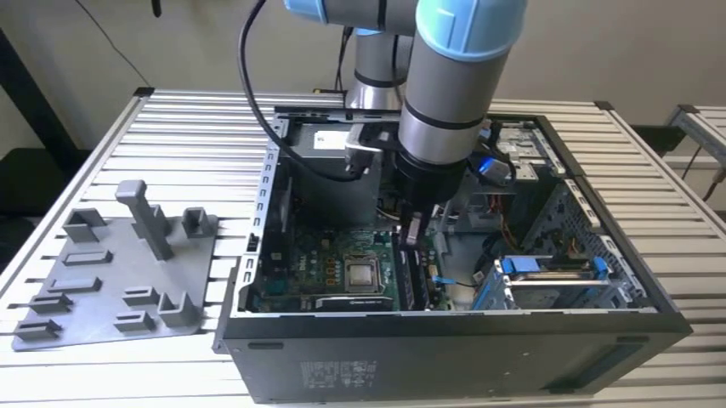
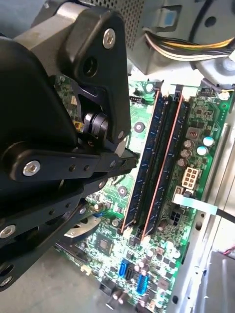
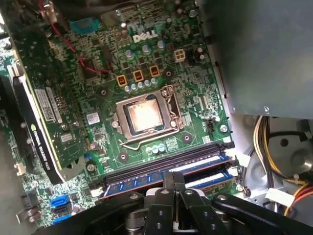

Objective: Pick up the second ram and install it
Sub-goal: 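Press down the second ram until it locks into place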

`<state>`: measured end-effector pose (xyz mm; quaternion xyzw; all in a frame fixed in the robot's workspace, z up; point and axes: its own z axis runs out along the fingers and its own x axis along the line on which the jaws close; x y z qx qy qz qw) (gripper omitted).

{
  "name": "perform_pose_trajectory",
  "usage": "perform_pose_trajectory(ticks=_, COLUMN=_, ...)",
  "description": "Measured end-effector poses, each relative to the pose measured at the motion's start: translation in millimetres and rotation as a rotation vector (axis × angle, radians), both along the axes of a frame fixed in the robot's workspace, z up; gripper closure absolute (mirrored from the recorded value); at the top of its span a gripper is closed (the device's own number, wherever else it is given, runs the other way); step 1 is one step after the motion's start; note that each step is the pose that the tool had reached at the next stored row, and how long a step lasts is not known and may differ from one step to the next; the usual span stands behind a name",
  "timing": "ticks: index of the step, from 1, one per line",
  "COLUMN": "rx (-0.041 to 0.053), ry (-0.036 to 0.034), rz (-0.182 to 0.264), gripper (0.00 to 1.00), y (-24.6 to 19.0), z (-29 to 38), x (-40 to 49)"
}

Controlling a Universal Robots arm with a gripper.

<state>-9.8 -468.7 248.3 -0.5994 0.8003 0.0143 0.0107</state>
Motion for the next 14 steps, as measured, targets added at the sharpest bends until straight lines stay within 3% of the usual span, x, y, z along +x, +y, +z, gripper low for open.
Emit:
perform_pose_trajectory(ticks=5, rx=0.0, ry=-0.0007, rz=0.057, gripper=0.89, y=-1.1, z=-0.8, x=0.0)
perform_pose_trajectory(ticks=10, rx=-0.0005, ry=-0.0163, rz=0.091, gripper=0.89, y=-6.1, z=-0.8, x=-0.2)
perform_pose_trajectory(ticks=14, rx=0.0, ry=-0.018, rz=0.139, gripper=0.89, y=-7.1, z=-1.8, x=-0.2)
